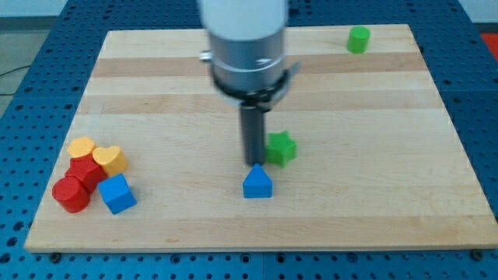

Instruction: Push green star into green circle

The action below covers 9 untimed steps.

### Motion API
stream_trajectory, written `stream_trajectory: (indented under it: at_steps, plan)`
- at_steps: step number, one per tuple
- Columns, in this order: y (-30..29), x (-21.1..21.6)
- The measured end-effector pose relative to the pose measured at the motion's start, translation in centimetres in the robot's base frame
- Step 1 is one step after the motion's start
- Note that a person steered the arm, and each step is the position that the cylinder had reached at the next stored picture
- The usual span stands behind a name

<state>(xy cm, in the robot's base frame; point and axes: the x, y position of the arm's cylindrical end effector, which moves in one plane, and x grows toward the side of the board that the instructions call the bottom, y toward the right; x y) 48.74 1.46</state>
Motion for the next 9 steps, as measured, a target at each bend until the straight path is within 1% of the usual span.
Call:
stream_trajectory:
  at_steps: [1, 2, 3, 4, 5, 6, 7, 8, 9]
  plan:
    - [7.9, -2.7]
    - [7.5, 0.9]
    - [8.5, 4.4]
    - [15.1, 2.4]
    - [13.1, -1.9]
    - [11.3, -1.9]
    - [9.5, -3.6]
    - [10.5, -9.3]
    - [10.5, -10.5]
